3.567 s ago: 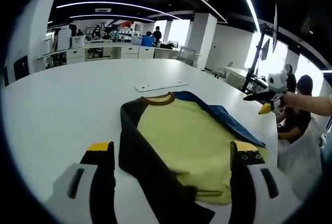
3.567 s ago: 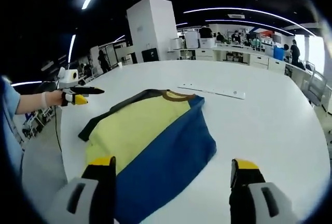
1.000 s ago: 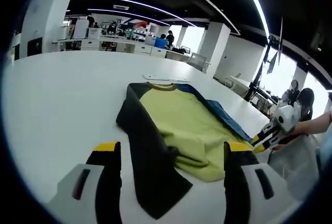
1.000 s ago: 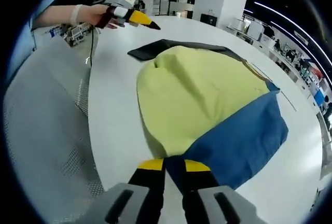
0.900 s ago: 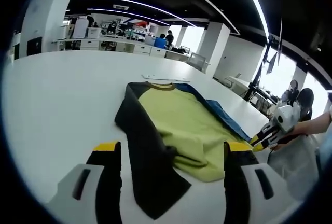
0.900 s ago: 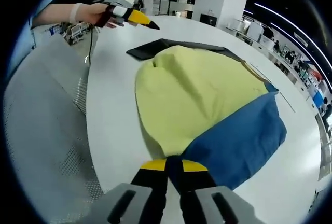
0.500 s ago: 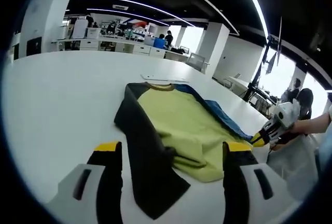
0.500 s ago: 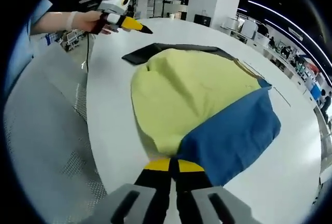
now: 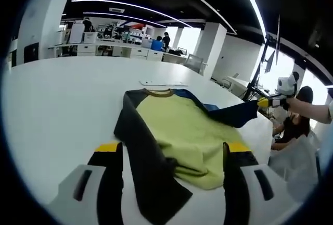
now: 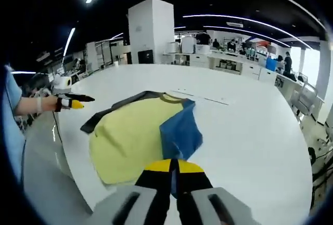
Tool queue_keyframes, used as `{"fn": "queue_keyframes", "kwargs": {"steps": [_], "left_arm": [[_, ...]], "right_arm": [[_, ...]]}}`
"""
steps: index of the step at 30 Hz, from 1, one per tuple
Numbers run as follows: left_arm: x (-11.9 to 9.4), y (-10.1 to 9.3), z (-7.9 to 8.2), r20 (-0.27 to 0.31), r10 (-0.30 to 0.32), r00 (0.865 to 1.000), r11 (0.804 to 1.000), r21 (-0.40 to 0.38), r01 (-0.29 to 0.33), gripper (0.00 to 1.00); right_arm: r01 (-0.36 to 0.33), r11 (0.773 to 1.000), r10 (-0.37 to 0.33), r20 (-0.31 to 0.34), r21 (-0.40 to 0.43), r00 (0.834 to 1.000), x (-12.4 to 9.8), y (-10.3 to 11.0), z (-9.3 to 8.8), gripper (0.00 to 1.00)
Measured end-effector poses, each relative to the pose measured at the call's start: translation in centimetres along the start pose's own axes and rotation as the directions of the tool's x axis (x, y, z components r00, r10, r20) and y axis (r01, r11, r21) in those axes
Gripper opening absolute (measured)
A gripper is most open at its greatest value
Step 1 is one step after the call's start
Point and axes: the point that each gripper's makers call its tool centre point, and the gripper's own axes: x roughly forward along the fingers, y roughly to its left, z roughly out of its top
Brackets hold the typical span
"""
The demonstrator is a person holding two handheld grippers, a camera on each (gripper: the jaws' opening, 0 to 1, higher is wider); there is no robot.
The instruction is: Fold the garment on the visible template until the final outline fits inside the template.
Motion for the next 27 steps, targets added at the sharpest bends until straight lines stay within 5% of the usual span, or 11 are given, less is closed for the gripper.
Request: {"fn": "queue_keyframes", "kwargs": {"steps": [16, 27], "left_arm": [[2.3, 0.6, 3.4, 0.05, -0.004, 0.999, 1.0, 0.003, 0.003, 0.75], [4.0, 1.2, 3.7, 0.06, 0.009, 0.998, 1.0, -0.007, -0.008, 0.73]], "right_arm": [[0.189, 0.971, -0.185, -0.039, 0.149, 0.982, 2.1, -14.9, 1.3, 0.0], [0.276, 0.939, -0.235, -0.199, 0.207, 0.951, 4.6, -25.0, -2.4, 0.0]]}}
